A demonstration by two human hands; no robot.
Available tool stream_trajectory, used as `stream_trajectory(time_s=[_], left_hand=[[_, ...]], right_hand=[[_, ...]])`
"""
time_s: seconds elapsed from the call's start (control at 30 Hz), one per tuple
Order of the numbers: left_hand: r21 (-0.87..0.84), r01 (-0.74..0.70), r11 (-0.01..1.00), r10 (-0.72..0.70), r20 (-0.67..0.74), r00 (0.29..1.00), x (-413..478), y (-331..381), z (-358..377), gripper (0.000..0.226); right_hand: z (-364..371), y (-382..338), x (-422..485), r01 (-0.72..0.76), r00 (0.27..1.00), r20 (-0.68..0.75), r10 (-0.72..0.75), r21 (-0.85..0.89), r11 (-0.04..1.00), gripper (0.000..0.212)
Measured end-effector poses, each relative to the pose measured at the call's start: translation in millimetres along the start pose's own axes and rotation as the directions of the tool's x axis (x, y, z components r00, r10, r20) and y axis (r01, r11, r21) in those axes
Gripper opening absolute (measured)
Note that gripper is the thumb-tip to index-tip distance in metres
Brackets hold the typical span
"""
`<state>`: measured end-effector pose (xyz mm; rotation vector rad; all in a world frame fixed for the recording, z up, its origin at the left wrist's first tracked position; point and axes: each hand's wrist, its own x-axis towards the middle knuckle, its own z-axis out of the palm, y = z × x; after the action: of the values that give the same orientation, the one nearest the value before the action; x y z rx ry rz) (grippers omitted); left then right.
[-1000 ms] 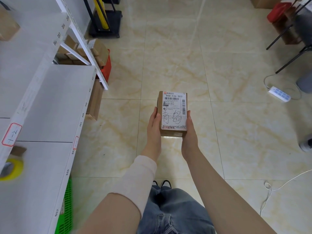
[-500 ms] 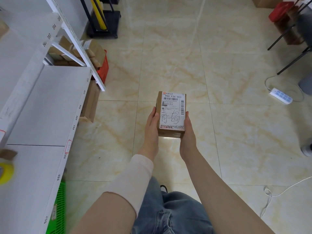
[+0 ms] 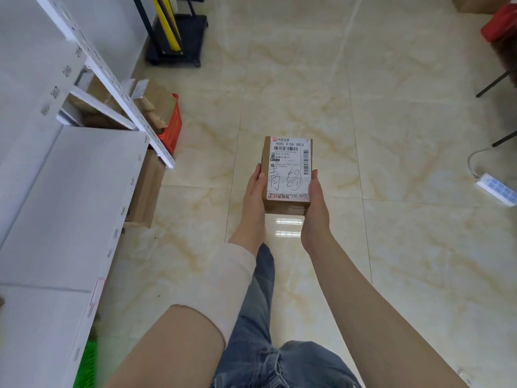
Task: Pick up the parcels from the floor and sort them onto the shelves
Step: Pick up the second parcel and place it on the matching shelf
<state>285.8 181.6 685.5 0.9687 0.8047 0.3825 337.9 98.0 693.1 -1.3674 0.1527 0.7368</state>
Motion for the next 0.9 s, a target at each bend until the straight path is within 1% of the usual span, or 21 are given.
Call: stream_trajectory(time_s=[0.13,0.3,0.37,0.47,0.6,0.7,0.9], left_hand=[[-0.025,0.014,1.000,-0.014,-0.002,1.000,92.5,59.2,20.4,0.066],[0.025,-0.011,1.000,0.010,0.024,1.000,198.5,138.6,51.0,0.074],[0.035,-0.017,0.999,0.016,0.040,0.999,238.0,161.2,67.1,0.068],[0.005,0.014,1.000,-0.014,0.024,1.000,307.8,181.4,91.9,0.056],[0.027,0.013,1.000,-0.014,0.031,0.999,406.8,208.7,134.4,0.056],[0.038,-0.028,0.999,0.026,0.042,0.999,484.5,241.4,175.5,0.050],[0.025,-0.072,0.997,0.071,0.051,0.996,614.6,324.2,247.6,0.049]], right_hand=[[55.7,-62.5,80.3,0.003,1.000,-0.015,-0.003,-0.001,1.000,0.053],[112.1,-133.6,173.0,0.032,0.999,-0.031,-0.032,0.012,0.999,0.049],[126.5,-158.8,211.1,0.044,0.998,-0.040,-0.044,0.006,0.999,0.050],[142.4,-192.0,275.7,0.063,0.996,-0.058,-0.063,0.009,0.998,0.049],[157.5,-234.8,375.0,0.092,0.991,-0.101,-0.090,0.017,0.996,0.048],[170.1,-280.5,456.2,0.117,0.991,-0.072,-0.115,0.033,0.993,0.049],[209.0,-389.9,589.0,0.153,0.988,-0.017,-0.153,0.036,0.988,0.049]])
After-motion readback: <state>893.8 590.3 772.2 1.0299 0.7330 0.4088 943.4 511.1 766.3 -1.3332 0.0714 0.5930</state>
